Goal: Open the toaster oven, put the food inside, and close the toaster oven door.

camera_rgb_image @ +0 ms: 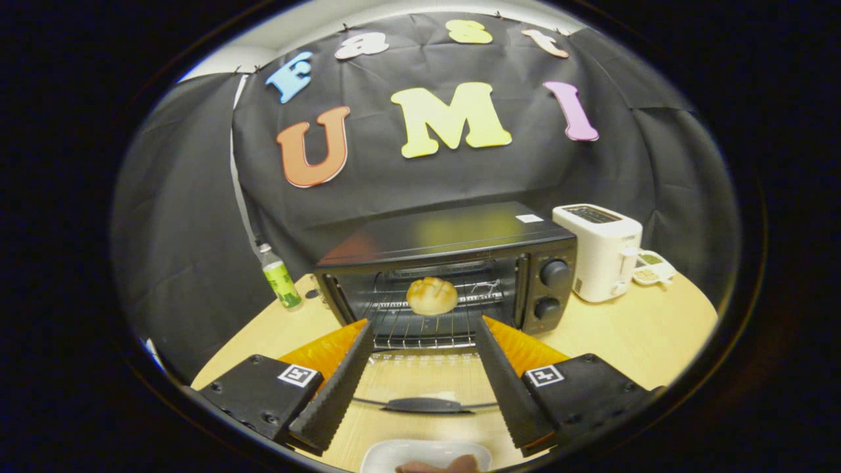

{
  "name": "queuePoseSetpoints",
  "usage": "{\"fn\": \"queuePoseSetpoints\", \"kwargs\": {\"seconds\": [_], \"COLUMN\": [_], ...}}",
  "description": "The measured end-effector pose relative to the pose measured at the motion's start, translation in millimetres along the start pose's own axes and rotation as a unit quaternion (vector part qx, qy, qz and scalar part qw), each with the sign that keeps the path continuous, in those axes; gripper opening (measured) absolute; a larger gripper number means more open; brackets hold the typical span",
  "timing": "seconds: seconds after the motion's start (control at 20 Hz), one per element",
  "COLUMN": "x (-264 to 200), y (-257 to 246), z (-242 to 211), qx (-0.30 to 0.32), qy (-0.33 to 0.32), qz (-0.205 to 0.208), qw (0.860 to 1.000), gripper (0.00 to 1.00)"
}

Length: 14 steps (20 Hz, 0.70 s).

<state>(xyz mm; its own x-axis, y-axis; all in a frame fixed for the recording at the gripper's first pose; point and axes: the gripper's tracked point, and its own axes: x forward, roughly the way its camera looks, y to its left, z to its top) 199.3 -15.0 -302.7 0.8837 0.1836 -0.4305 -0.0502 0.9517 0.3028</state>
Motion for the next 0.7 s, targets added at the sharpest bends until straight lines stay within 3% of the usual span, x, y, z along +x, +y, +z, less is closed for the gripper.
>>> {"fn": "queuePoseSetpoints", "kwargs": {"seconds": [0.3, 0.7], "x": [-48, -44], "y": [11, 0], "z": [-27, -88], "qx": [-0.025, -0.045], "qy": [-0.009, 0.058], "qz": [0.006, -0.006], "qw": [1.000, 0.997], "gripper": [1.00, 1.00]}}
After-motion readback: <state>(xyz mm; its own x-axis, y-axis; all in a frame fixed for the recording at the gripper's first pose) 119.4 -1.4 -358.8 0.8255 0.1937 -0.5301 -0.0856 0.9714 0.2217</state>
